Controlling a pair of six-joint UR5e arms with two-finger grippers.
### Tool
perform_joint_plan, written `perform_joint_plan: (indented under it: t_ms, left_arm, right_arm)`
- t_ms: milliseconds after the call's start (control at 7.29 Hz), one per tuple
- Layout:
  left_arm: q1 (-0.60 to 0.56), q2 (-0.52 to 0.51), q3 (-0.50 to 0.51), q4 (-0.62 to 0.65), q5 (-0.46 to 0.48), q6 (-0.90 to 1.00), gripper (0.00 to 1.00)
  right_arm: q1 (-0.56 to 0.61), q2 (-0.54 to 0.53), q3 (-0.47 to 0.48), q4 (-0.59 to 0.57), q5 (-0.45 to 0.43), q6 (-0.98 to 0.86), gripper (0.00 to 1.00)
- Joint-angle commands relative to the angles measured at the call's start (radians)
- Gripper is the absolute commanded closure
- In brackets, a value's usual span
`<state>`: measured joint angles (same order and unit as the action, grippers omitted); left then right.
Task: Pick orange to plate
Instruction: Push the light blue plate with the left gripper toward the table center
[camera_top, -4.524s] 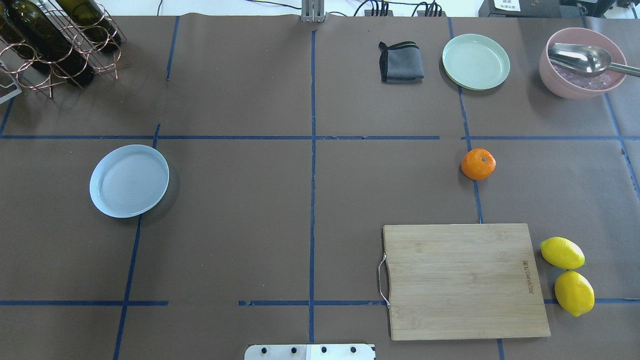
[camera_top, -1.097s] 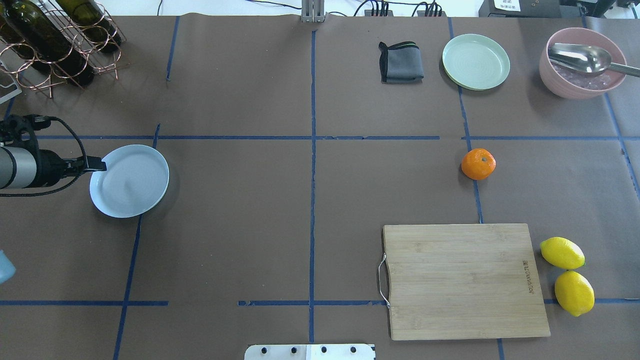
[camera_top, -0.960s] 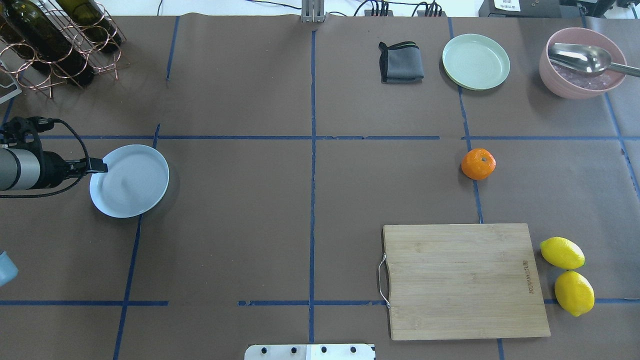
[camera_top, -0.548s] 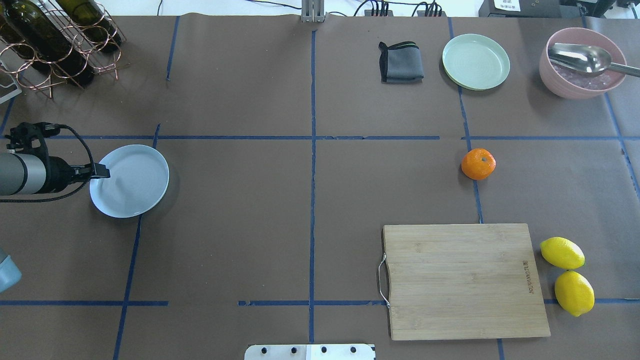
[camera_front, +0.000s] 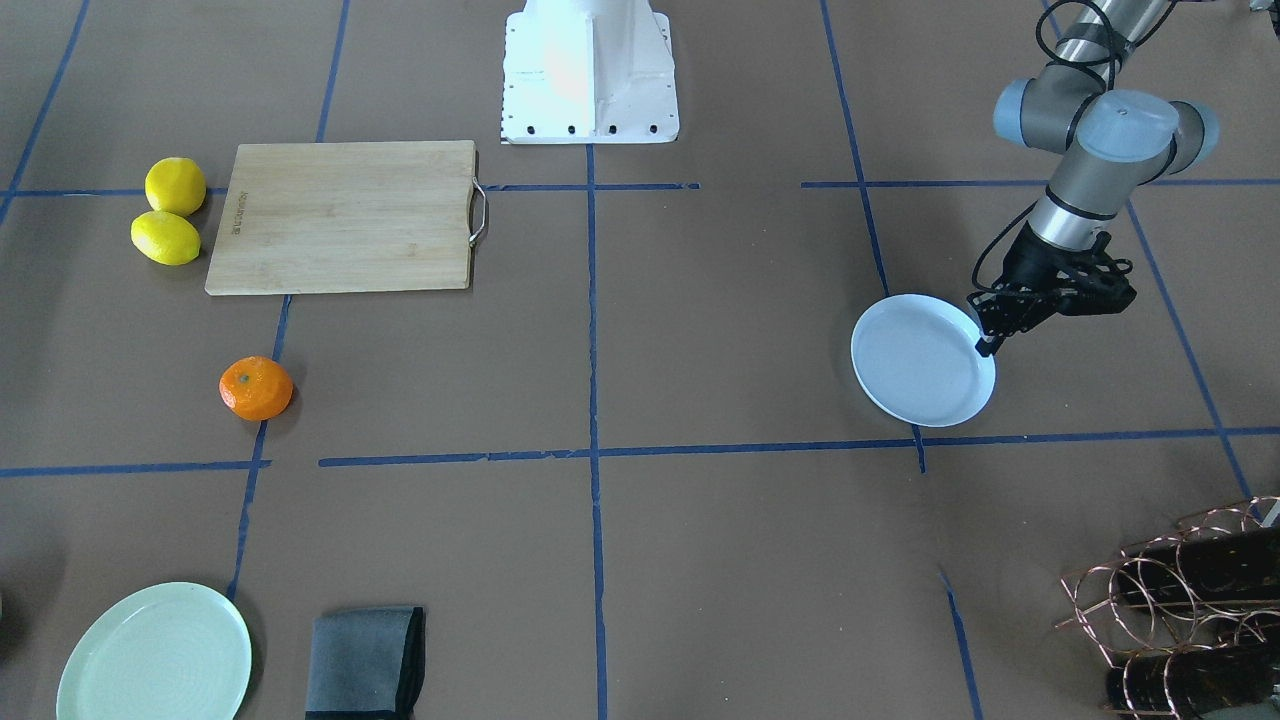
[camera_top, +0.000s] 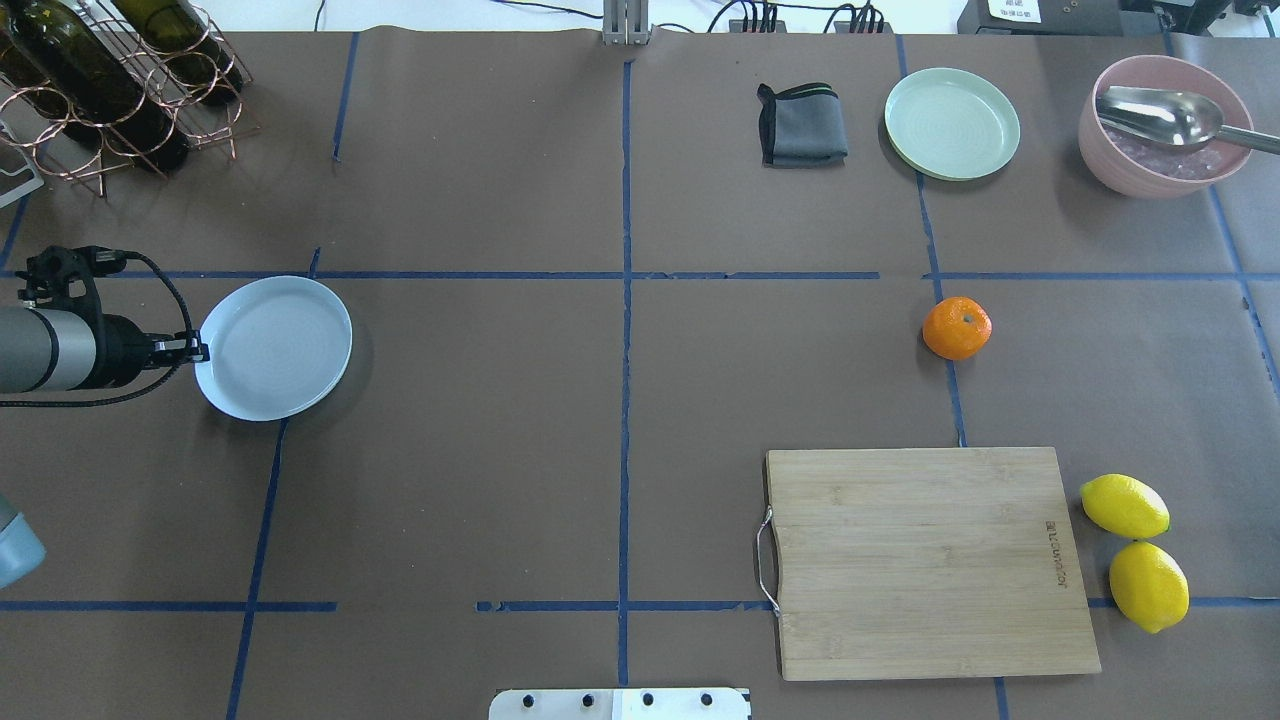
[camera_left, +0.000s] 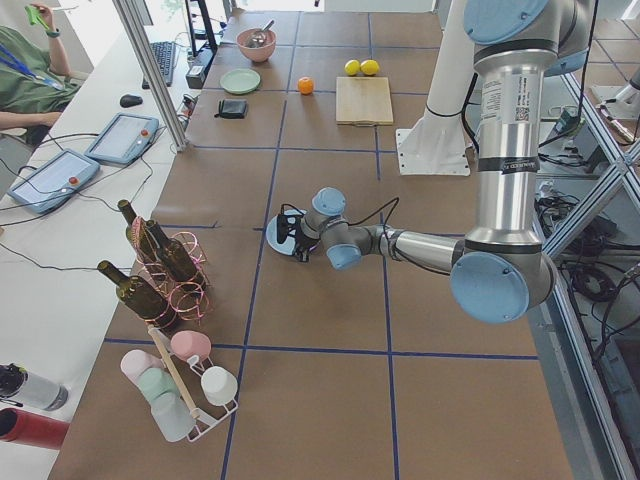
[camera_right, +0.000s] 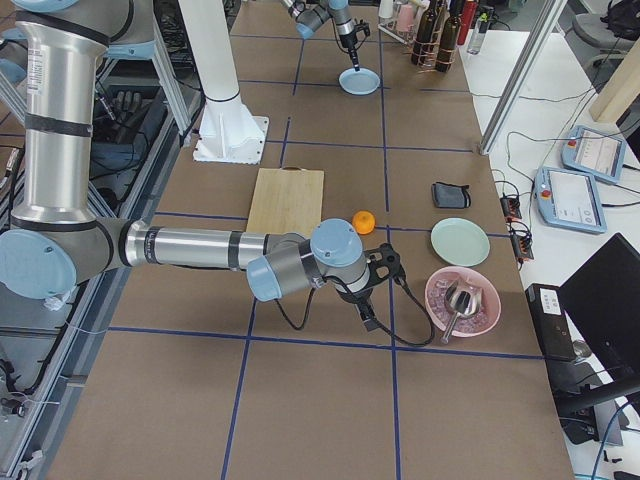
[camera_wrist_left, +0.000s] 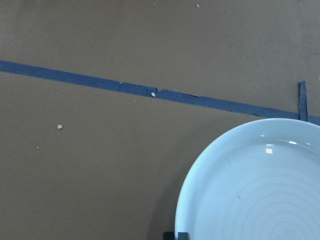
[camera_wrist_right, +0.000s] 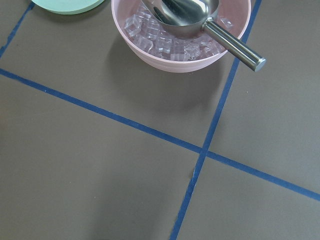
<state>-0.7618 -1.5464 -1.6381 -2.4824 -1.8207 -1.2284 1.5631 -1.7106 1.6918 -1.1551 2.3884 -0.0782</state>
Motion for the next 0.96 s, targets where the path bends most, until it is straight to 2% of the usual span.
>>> perform_joint_plan:
  t_ms: [0,274,548,685,823]
  left_arm:
    - [-0.002,-0.036,-0.064,0.007,-0.038,-0.003,1.00]
    - [-0.001,-0.162,-0.057,0.049,-0.040,-0.016,1.00]
    - [0.018,-0.358,-0.042,0.229,-0.031,-0.108,1.00]
    - [0.088,-0.453,-0.023,0.314,0.010,-0.129,1.00]
    - [0.154,-0.524,0.030,0.338,0.079,-0.160,1.00]
  right_arm:
    - [0.000,0.000,0.000,0.000,0.000,0.000,0.00]
    - [0.000,0.000,0.000,0.000,0.000,0.000,0.00]
    - [0.000,0.000,0.000,0.000,0.000,0.000,0.00]
    - [0.000,0.000,0.000,0.000,0.000,0.000,0.00]
    - [0.000,0.000,-0.001,0.000,0.000,0.000,0.00]
